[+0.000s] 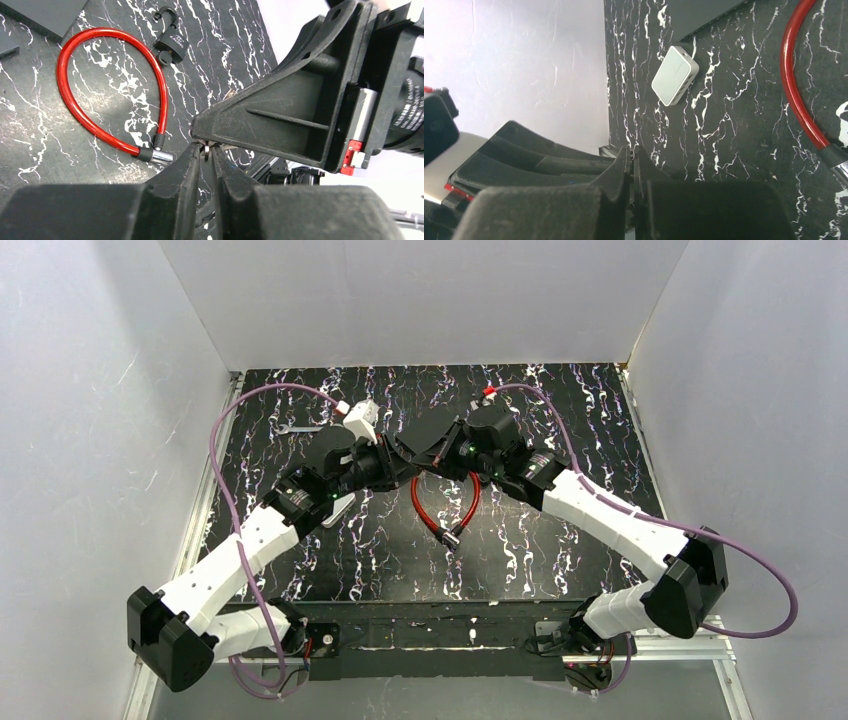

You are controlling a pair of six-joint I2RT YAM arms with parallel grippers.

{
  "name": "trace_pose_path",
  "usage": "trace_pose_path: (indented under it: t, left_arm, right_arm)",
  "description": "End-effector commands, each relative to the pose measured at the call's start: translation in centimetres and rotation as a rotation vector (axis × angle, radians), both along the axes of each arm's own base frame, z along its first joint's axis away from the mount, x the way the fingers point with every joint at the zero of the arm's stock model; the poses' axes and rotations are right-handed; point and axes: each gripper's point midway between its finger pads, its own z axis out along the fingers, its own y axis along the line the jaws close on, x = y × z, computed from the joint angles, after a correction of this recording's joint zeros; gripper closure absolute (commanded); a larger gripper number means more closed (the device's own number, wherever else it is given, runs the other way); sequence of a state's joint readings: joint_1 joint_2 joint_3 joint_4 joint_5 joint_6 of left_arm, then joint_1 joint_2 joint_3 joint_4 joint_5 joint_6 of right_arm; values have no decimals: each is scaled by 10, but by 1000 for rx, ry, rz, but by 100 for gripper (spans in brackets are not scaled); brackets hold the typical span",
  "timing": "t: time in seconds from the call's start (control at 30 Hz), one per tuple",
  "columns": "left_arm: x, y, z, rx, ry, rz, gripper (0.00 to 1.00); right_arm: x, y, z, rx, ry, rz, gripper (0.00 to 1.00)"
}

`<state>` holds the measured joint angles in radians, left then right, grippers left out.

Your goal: Unlock with the key

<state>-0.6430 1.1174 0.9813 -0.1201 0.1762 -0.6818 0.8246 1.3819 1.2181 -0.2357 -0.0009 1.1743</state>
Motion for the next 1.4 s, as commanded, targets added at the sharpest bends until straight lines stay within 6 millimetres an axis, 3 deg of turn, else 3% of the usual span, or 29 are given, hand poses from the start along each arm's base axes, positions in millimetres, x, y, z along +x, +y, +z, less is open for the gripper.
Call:
trace_pose_path:
  t: [0.0,0.27,0.6,0.87,1.07,1.2,1.3,1.37]
  left_arm:
    - [-13,3,27,-27,-49,-42,79]
    - [-55,24,55,-61,-53,-103,46]
    - [-90,54,126,-241,-221,-134,29]
    - [-73,53,178,-397,-297,-74,20]
    - [-59,40,202,-450,-328,-106,16]
    - [-49,28,204,-455,-310,-145,16]
    - [-42,23,205,-442,-310,-152,18]
    - [-39,20,205,-438,-306,-165,31]
  right_arm:
    - [-10,12,59,70,-171,130,99]
    - [-19,9,104,210,-352,190,99]
    - [-54,8,188,520,-582,348,99]
    - [-66,10,226,604,-668,421,99]
    - [-68,13,229,611,-661,446,99]
    - [-68,13,229,603,-656,448,99]
    - [-68,14,227,598,-653,450,99]
    - [-67,14,226,595,-649,449,99]
